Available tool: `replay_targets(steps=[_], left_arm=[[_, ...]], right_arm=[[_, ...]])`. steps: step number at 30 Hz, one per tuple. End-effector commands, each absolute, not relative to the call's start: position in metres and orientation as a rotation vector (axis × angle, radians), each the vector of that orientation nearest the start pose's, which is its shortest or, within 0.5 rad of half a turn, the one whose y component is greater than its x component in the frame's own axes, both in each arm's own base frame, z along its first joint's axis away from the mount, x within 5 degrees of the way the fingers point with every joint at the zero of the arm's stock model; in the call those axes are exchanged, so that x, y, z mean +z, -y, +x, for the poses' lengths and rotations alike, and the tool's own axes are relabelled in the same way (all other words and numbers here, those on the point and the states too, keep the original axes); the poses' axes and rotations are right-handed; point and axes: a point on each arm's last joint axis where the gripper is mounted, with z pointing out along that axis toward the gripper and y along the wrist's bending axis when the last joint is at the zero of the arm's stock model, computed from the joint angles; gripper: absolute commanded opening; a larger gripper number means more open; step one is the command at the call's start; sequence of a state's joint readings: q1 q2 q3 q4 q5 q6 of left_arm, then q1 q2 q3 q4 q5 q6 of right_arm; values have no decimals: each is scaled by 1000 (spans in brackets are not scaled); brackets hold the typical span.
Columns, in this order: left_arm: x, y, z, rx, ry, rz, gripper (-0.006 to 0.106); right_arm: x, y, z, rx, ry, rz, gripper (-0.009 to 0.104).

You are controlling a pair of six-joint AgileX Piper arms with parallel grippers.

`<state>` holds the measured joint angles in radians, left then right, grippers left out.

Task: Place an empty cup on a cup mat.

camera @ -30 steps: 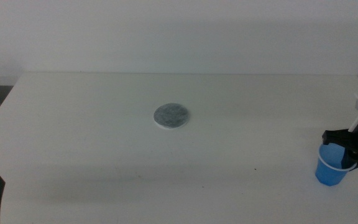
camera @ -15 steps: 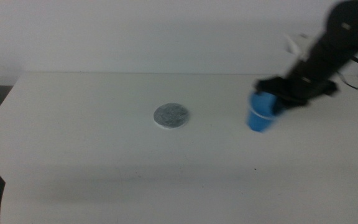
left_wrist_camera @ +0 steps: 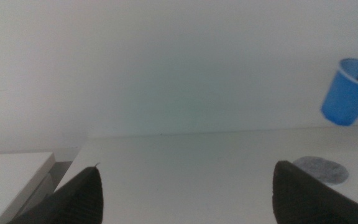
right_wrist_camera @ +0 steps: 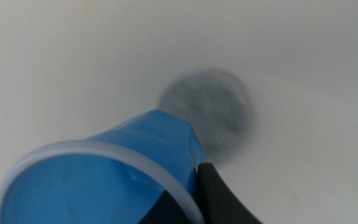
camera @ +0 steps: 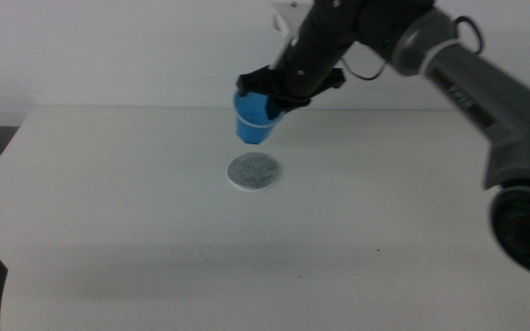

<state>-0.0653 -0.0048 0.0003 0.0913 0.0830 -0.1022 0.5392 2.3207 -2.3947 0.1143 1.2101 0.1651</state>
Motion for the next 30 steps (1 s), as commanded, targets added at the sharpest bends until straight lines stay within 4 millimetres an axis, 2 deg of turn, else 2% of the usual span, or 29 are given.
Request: replay_targets(steps=[1,4,11,23,30], left_arm=[[207,3,56,-62,-1555,36,94],[207,3,56,-62,-1555,36,94],[207,3,56,-62,-1555,36,94],[207,3,56,-62,-1555,36,94],[207,3,56,-62,-1555,36,94]], right_arm=[[283,-281,436,389,-2593,-508,-3],[270,-287,439,359,-2611,-506,-3],[250,-284,447,229,-2639,-446,-3],[227,-299,453,244,-2588,-466,-3],[210,-299,456,204,-2619,-467,-3]])
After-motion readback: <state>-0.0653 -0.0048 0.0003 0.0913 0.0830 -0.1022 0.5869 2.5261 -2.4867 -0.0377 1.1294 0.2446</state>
